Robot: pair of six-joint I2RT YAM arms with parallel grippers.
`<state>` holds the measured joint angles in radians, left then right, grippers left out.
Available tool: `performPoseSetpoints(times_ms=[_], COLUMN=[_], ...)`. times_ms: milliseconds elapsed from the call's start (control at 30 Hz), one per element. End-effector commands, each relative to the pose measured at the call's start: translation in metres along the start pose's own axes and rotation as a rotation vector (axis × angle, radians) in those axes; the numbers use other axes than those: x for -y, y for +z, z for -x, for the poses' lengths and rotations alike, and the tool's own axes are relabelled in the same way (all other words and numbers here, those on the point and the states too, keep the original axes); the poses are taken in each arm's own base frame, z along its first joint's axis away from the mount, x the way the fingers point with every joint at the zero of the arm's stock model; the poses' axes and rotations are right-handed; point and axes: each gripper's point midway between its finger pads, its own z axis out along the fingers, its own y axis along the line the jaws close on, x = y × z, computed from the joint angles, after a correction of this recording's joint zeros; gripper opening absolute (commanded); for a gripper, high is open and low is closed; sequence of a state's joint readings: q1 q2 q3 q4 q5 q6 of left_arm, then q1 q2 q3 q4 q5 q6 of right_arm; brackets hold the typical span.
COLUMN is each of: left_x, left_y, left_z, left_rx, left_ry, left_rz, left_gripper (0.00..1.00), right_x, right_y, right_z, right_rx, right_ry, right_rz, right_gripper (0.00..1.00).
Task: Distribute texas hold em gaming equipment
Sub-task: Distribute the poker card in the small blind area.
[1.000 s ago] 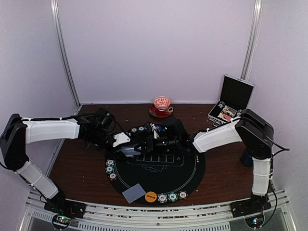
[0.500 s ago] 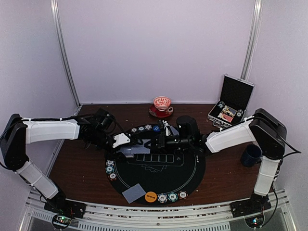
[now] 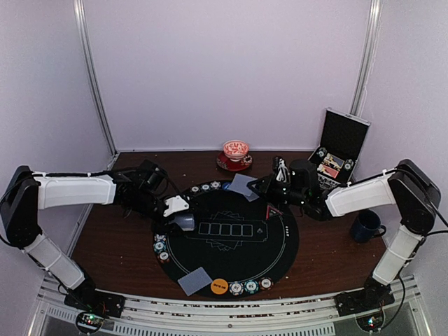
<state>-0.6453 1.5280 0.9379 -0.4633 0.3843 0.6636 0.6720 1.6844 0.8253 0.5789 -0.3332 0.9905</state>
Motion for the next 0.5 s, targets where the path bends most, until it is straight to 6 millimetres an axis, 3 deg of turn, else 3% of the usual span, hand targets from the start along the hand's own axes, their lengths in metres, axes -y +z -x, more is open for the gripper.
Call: performPoseSetpoints(times_ms=[0, 200, 467], left_x=[-0.002, 0.000, 0.000], left_y=[-0.004, -0.006, -0.005], left_z=[0.011, 0.011, 0.010], left_rx=[0.046, 0.053, 0.050], left_ry=[0.018, 0.021, 0.022], left_rz=[0.022, 0.024, 0.024], left_gripper=[0.54, 0.55, 0.55], right_x=[0.027, 0.060, 0.100], right_y=[-0.002, 0.019, 0.048], right_z=[0.042, 0.056, 0.055], right_rx=[0.209, 0.281, 0.297], right_ry=[0.011, 0.054, 0.130], right_rz=[-0.129, -0.209, -0.255], right_gripper=[0.00, 0.00, 0.00])
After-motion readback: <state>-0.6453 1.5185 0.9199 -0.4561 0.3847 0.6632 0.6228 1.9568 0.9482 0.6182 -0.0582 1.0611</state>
